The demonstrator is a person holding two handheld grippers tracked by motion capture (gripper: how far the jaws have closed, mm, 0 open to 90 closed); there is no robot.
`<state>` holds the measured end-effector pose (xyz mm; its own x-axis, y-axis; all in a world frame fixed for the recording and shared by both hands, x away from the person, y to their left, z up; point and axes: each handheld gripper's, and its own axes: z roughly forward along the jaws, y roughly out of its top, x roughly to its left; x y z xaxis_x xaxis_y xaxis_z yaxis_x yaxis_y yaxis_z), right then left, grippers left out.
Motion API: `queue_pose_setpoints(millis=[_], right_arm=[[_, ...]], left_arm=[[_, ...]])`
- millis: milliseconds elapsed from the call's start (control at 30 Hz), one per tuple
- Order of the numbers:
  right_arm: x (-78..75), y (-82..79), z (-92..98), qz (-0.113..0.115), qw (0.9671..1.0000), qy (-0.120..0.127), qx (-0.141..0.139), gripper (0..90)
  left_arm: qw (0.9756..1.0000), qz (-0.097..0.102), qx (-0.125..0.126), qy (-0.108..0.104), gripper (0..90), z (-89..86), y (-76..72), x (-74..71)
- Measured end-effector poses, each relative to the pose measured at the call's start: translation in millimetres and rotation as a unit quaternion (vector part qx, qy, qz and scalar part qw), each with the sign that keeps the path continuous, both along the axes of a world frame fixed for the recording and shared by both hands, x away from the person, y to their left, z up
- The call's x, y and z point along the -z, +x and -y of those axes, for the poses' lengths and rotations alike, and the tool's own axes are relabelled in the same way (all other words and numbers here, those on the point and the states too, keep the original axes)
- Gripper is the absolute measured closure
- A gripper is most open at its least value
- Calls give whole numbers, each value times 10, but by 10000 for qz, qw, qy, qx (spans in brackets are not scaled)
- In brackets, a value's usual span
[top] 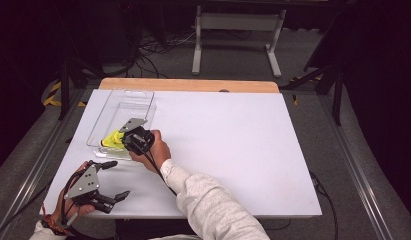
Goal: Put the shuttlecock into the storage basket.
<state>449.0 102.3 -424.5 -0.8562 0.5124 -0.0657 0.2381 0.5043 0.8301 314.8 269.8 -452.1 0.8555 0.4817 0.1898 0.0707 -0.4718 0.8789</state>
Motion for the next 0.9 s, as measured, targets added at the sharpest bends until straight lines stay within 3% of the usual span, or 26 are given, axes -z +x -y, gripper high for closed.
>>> queue_pose_setpoints(millis=[333, 700, 900], right_arm=[[12, -27, 80, -17, 10000, -32, 56, 755], [-117, -200, 185, 504, 9986, -111, -130, 674], [-175, -206, 248, 605, 9981, -55, -131, 651]], left_arm=[[10000, 1, 8, 3, 32, 6, 7, 1], [10000, -11, -25, 81, 32, 18, 13, 5], [10000, -4, -24, 90, 32, 8, 16, 5]])
